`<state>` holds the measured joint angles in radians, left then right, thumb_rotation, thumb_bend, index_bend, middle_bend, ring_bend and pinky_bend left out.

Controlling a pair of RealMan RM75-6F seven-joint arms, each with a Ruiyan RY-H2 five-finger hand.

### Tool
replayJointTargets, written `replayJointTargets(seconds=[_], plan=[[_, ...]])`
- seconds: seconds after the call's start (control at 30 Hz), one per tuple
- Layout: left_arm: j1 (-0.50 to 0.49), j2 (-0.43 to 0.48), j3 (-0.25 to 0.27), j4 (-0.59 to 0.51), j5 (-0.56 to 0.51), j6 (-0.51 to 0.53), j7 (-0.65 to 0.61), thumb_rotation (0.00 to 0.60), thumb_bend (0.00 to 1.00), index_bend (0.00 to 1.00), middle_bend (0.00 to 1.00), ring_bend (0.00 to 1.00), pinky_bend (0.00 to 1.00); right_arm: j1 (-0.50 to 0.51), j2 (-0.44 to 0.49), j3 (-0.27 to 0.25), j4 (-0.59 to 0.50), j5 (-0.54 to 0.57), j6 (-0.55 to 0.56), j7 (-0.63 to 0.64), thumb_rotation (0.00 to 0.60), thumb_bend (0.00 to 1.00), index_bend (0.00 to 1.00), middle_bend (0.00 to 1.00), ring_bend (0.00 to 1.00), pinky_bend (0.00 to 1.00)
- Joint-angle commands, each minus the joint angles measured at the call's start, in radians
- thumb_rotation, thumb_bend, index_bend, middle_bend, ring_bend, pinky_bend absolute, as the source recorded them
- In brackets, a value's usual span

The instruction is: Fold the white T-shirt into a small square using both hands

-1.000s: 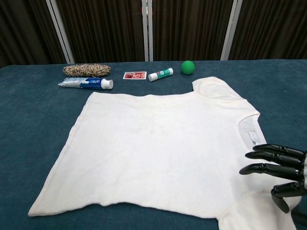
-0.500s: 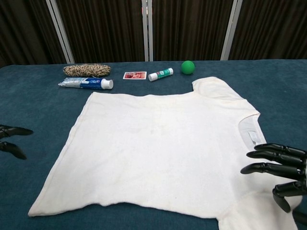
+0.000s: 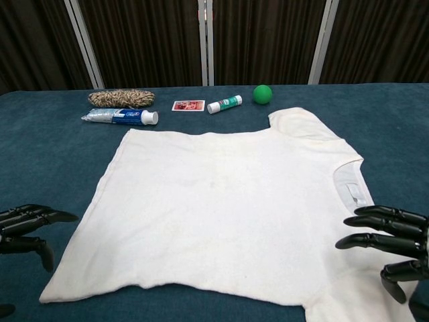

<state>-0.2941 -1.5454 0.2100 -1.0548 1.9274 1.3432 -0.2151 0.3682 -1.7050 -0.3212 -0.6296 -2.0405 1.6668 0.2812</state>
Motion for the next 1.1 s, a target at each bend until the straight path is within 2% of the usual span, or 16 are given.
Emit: replayJointTargets(seconds=[0.03,0.8,1.1], plan=[[-0.008,-0.015,-0.002,0.009,-0.003,0.007,-0.001,0.6,0.28,0.39,0.0,0.0,0.0,0.0,-0.001,-0.001,0.002,0.001,0.0,0.003,0.6,0.43,0.72,0.15,0.0,0.0],[-0.047,-0.075,0.008,0.016,-0.039,-0.038,0.025,0.6,0.28,0.44,0.0,0.0,0.0,-0.003,-0.006,-0.005,0.003,0.005,0.002,0.001,0.6,0.43,0.72,0.15,0.0,0.0],[-0.055,-0.089,0.011,0.021,-0.053,-0.041,0.017,0.6,0.37,0.5,0.0,0.0,0.0,-0.001,-0.006,-0.005,-0.003,0.006,0.0,-0.002,0.6,0.43,0.72,0.15,0.0,0.0]])
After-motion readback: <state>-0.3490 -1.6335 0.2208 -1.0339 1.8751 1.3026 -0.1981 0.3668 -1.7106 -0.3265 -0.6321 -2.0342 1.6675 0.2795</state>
